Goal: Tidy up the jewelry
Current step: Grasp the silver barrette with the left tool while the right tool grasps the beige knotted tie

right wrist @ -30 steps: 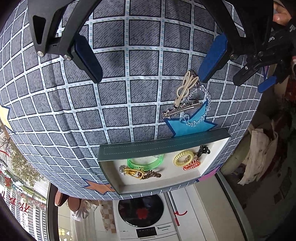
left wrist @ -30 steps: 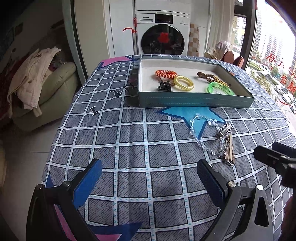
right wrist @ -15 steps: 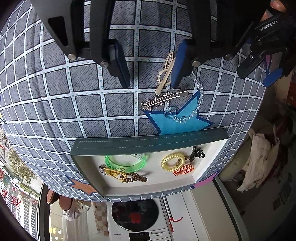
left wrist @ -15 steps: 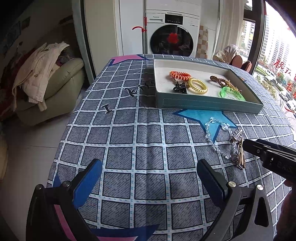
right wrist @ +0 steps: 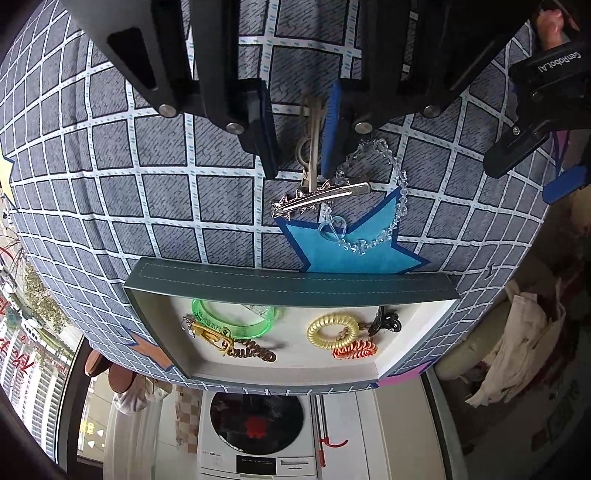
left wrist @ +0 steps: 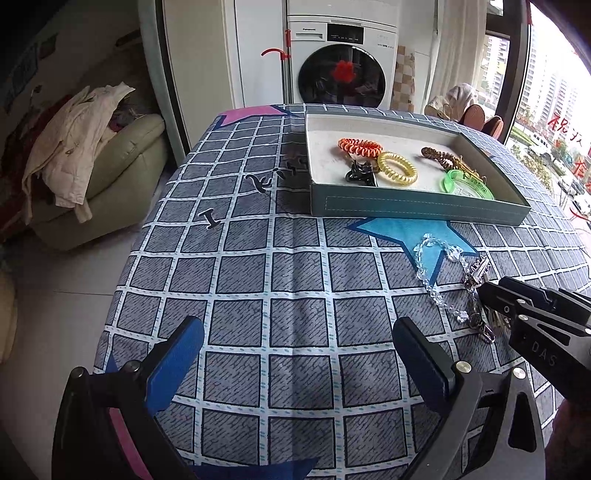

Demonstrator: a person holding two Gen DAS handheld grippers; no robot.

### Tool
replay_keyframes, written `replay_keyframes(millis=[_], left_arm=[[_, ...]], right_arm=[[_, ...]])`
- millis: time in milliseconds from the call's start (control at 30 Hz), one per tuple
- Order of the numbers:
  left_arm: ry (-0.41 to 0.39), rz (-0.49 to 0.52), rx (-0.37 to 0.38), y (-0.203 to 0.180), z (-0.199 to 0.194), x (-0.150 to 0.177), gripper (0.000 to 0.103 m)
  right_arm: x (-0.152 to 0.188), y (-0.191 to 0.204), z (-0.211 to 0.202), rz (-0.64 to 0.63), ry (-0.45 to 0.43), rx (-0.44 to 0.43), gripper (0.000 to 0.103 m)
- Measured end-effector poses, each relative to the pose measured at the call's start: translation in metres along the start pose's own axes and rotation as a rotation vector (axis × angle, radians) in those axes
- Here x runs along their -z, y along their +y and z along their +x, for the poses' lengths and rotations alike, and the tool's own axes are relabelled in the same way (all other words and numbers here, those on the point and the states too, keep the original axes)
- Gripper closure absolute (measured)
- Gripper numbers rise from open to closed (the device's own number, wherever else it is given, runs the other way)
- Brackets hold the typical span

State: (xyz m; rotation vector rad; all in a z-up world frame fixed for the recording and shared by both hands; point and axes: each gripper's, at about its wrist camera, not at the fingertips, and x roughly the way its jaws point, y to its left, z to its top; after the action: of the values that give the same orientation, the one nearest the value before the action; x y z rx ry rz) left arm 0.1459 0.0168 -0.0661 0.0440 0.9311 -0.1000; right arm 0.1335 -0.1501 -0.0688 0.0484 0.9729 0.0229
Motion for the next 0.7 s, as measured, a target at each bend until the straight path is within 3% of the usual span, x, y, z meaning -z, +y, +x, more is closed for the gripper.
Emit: replay_keyframes(millis=[67,400,700], left_arm=[[0.002,0.002,0.006,-0.002,0.001,-0.002,0.0],[0.005,0.072,0.091,-0.028,0.002,-0.014,0.0],[-0.046,0.306,0.195,-0.089,-0.003,-0.028,0.0]], right_arm=[[0.0,-0.001,-0.001,0.005,-0.001,-0.007,0.09],[0.007,-0.03,-0.015,0.088,-0.023,-0.045,0.09],[0.017,-0.067,-0.026,0.171,-0.036,-0.031,0.09]])
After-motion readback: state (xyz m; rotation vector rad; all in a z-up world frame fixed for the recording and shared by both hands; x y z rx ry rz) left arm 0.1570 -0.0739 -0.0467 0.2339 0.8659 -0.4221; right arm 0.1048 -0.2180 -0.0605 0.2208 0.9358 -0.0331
